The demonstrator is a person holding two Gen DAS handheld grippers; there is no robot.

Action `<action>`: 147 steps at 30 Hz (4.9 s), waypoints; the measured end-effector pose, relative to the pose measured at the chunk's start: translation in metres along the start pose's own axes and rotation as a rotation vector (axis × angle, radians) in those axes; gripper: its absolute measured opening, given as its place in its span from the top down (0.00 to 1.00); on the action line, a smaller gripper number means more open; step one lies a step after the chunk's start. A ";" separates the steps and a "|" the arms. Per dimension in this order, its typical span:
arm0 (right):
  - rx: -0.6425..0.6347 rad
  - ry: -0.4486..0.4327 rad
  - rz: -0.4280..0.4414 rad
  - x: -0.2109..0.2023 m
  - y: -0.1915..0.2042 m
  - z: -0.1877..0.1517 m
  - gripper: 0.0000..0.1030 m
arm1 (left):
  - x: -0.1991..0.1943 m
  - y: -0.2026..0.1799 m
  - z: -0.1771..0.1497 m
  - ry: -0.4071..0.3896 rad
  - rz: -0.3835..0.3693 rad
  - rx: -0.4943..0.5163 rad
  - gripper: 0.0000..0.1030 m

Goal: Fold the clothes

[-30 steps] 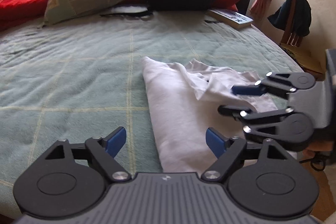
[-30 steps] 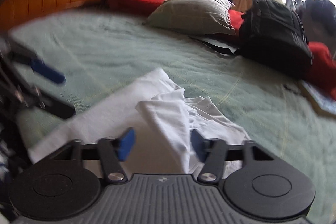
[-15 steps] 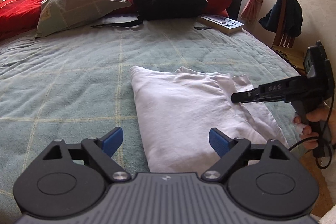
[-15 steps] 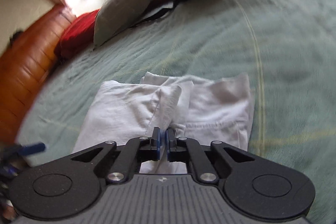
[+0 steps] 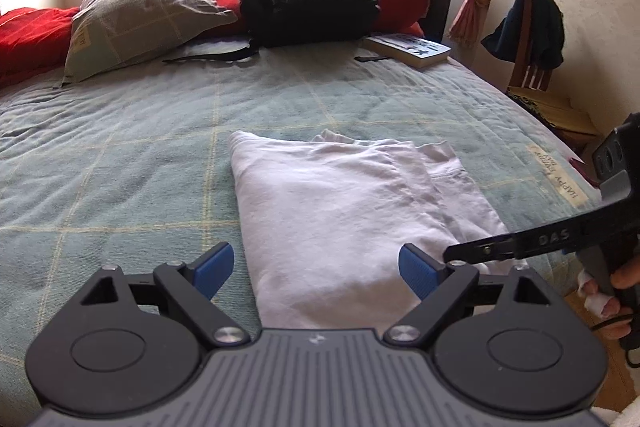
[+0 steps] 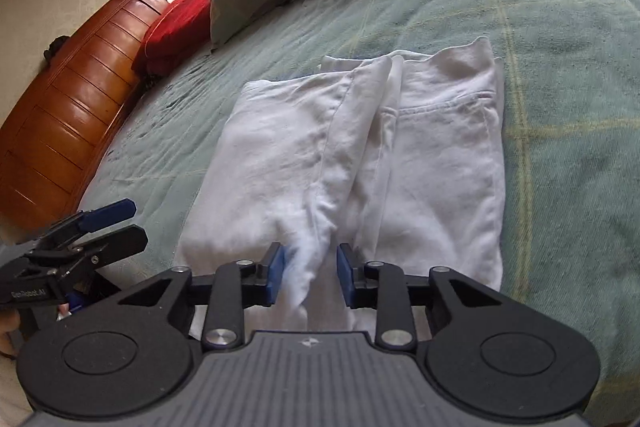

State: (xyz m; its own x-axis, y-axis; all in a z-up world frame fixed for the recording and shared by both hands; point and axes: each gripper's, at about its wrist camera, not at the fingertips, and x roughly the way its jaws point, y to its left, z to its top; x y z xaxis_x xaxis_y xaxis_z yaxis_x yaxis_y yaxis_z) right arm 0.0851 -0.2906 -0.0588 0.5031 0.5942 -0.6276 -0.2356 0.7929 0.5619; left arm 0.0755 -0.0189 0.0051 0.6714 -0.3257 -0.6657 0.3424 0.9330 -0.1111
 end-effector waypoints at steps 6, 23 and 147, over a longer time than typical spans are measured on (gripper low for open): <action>-0.033 -0.027 -0.024 -0.012 0.002 -0.008 0.90 | -0.007 -0.006 -0.005 -0.011 -0.012 0.013 0.12; 0.207 -0.038 0.112 0.000 -0.062 0.015 0.50 | 0.002 0.006 -0.008 0.014 0.002 -0.027 0.11; -0.484 -0.100 -0.330 -0.019 -0.013 -0.034 0.38 | 0.090 -0.021 -0.006 0.099 -0.269 0.080 0.09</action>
State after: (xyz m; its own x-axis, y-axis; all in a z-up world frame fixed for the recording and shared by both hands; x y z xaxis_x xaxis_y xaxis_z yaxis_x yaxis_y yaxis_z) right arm 0.0501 -0.3076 -0.0721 0.6842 0.3088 -0.6606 -0.3939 0.9189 0.0216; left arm 0.1255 -0.0668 -0.0568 0.4837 -0.5392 -0.6894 0.5523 0.7991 -0.2375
